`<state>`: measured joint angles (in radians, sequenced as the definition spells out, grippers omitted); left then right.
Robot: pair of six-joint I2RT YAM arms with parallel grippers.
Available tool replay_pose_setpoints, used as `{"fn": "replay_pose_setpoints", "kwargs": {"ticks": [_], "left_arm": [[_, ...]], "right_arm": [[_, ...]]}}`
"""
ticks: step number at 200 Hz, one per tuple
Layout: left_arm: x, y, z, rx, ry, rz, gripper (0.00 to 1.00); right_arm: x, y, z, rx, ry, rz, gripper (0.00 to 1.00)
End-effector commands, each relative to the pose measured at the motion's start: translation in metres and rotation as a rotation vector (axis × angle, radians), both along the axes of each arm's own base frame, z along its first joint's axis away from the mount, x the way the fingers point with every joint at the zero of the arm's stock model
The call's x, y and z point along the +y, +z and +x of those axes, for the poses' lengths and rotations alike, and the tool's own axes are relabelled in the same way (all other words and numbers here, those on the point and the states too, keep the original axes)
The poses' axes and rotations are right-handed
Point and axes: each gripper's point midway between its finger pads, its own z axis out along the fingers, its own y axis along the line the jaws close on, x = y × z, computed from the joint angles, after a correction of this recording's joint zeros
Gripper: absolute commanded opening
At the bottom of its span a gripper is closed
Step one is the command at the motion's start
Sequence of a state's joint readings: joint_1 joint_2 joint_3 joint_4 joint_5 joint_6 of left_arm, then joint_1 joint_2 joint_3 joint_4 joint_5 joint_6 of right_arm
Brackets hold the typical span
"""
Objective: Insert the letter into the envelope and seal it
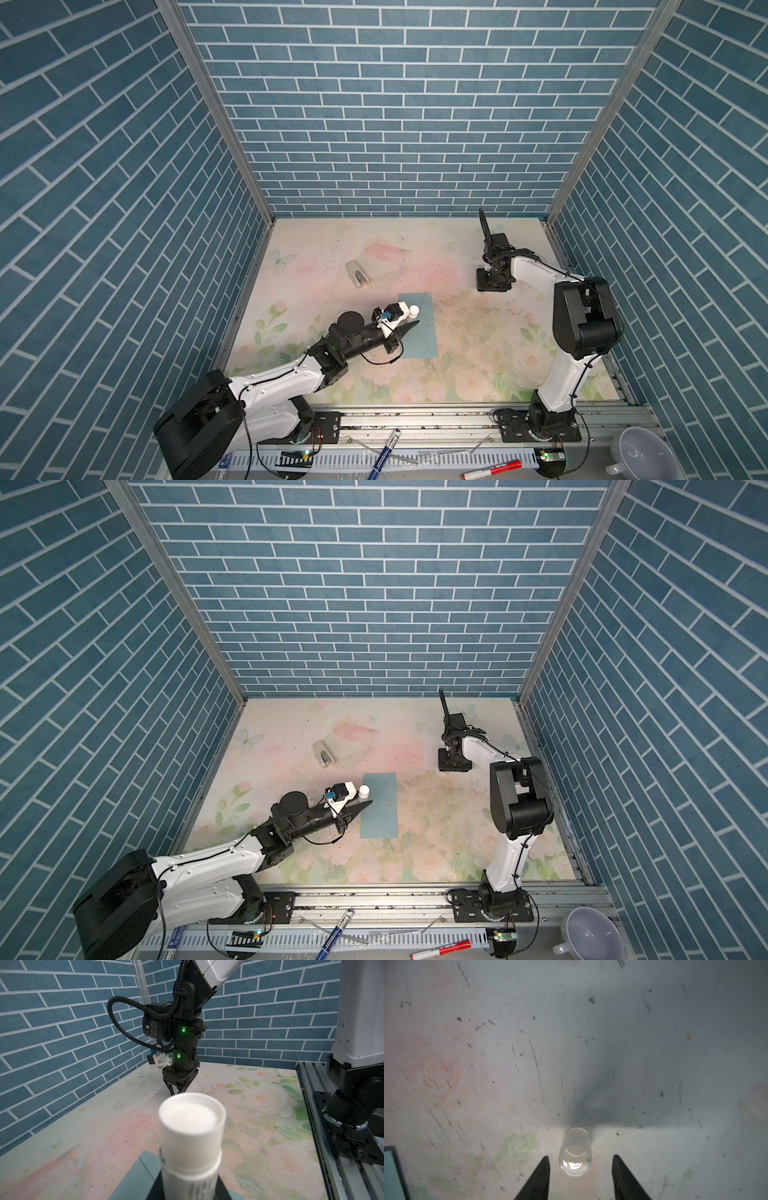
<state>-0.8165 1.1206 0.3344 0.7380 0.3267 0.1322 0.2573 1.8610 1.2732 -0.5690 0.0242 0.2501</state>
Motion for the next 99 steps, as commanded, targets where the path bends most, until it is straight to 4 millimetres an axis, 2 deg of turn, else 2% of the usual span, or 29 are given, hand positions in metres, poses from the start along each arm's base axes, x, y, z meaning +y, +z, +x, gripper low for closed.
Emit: {"fn": "replay_pose_setpoints", "kwargs": {"ticks": [1, 99], "left_arm": [[0.0012, -0.0039, -0.0003, 0.014, 0.008, 0.0, 0.0], [0.001, -0.0061, 0.0014, 0.023, 0.016, 0.002, 0.0]], "right_arm": [[0.0004, 0.006, 0.0084, -0.008, 0.024, -0.035, 0.45], [0.0068, -0.0026, 0.0102, 0.012, 0.048, -0.06, 0.31]]}}
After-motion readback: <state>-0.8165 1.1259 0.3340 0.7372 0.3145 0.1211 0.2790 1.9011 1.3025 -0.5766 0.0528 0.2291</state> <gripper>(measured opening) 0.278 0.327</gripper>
